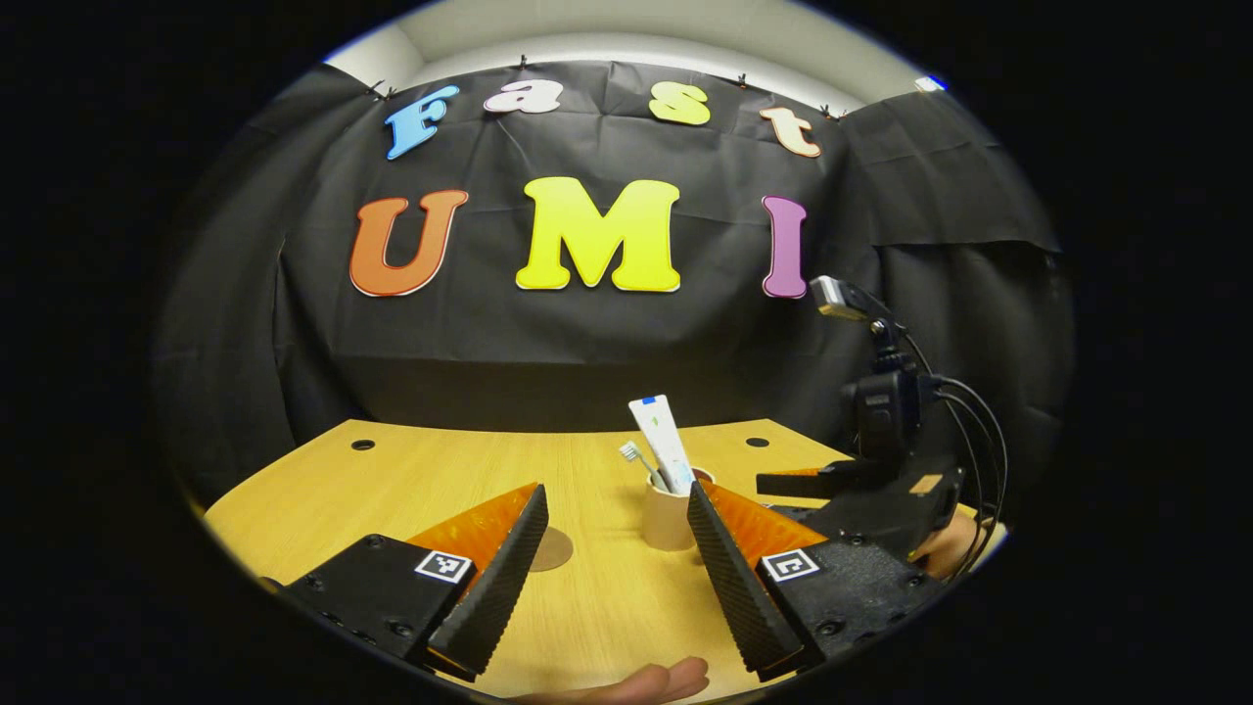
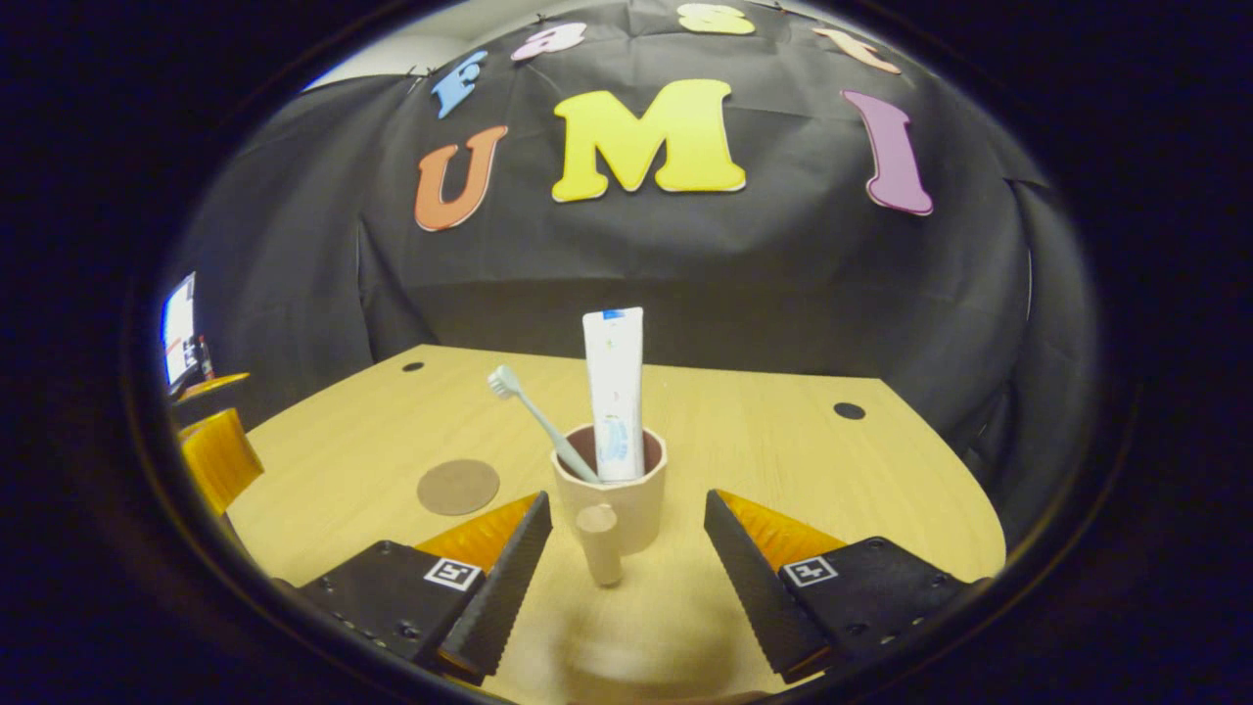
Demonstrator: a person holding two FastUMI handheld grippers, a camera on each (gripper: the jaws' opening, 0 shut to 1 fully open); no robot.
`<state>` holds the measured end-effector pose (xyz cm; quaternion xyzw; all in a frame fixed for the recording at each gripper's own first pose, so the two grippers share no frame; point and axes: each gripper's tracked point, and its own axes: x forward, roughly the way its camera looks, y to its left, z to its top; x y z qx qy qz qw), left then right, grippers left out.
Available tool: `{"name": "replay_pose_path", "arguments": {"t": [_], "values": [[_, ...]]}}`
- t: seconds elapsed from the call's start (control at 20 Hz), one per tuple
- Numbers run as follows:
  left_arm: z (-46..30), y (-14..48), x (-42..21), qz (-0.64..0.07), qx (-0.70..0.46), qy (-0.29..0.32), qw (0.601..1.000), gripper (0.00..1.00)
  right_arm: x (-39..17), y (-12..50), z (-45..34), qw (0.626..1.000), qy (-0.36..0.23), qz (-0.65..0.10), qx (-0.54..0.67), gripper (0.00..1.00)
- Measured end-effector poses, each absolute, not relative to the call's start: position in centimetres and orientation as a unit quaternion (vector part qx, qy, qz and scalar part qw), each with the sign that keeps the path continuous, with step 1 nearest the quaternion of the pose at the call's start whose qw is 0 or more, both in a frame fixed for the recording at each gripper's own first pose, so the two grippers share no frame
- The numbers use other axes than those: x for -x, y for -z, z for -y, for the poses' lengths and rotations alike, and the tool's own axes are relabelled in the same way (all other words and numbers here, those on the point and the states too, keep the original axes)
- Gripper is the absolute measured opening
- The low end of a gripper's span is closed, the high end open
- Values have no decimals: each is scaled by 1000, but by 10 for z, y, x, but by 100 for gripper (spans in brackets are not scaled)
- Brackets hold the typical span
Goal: Put the toothbrush and toothpaste on the desktop into the cup, then pick up the cup and place it on the coaster on the desktop.
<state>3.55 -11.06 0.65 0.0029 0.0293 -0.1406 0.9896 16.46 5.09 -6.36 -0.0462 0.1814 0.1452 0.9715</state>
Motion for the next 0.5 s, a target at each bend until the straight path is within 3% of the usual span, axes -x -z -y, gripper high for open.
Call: {"name": "replay_pose_path", "arguments": {"t": [0.5], "values": [[61,18,-15,-40,4,122,992,92,-170,89,-66,919,-102,-373,72,80]]}}
